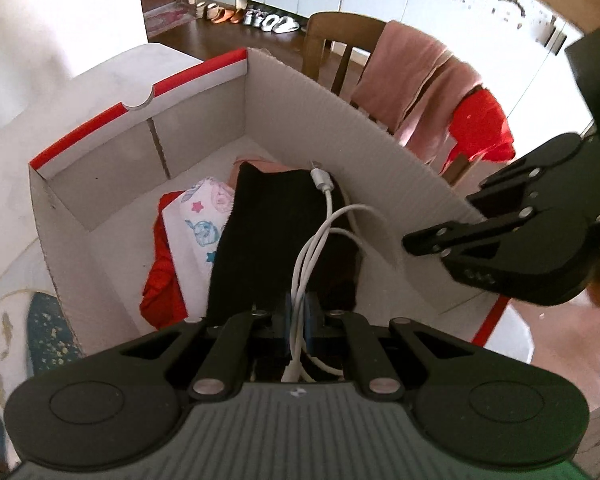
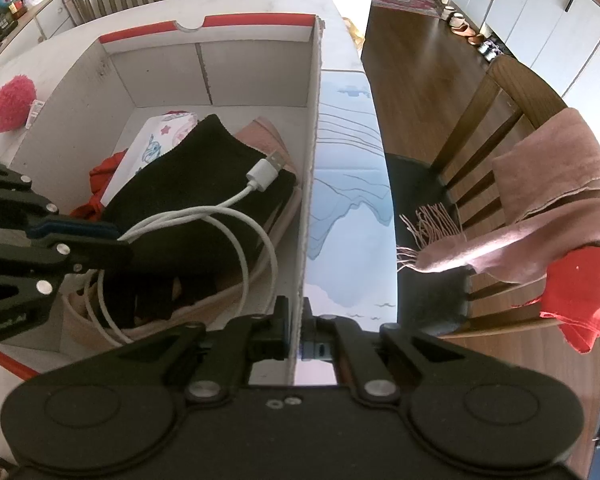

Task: Organize objects
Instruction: 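Open the left gripper to drop the white cable onto the glove, then move the left gripper back over the black cable on the table, then lower the left gripper and close it on the black cable, then lift the black cable with the left gripper and carry it toward the box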

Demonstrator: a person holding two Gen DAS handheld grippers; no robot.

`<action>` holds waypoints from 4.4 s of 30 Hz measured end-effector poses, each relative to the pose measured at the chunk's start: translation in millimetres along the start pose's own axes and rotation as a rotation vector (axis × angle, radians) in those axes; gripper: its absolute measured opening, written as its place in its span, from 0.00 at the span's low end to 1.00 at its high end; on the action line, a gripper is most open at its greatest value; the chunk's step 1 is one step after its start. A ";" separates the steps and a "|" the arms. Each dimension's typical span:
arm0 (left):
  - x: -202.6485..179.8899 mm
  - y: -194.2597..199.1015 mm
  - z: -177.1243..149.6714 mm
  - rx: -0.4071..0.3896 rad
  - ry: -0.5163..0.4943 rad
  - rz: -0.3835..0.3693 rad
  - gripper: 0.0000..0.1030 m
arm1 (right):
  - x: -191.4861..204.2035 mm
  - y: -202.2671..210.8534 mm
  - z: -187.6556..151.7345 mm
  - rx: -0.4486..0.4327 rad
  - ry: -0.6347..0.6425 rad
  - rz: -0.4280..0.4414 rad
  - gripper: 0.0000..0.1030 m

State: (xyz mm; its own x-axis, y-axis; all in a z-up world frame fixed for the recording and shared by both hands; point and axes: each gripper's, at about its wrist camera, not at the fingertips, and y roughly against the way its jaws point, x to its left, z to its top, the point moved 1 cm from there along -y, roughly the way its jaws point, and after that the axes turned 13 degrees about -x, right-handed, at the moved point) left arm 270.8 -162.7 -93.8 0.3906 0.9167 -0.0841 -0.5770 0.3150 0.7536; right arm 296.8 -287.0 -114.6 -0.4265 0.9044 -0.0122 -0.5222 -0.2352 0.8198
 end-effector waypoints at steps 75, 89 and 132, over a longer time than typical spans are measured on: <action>183.8 130.4 -188.7 0.029 0.410 0.430 0.99 | 2.3 0.8 6.6 0.016 -0.022 -0.043 0.02; 181.0 122.4 -202.6 0.074 0.445 0.414 0.68 | 1.9 0.3 6.3 0.016 -0.022 -0.043 0.02; 143.7 150.3 -145.6 -0.055 0.443 0.288 0.01 | 0.7 2.4 4.7 0.001 -0.024 -0.023 0.02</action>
State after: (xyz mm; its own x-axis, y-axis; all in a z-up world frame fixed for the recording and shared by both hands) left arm 135.7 52.1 -87.6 -0.1228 0.9802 -0.1555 -0.6573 0.0371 0.7527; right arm 298.7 -285.3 -109.9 -0.3965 0.9179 -0.0175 -0.5308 -0.2136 0.8202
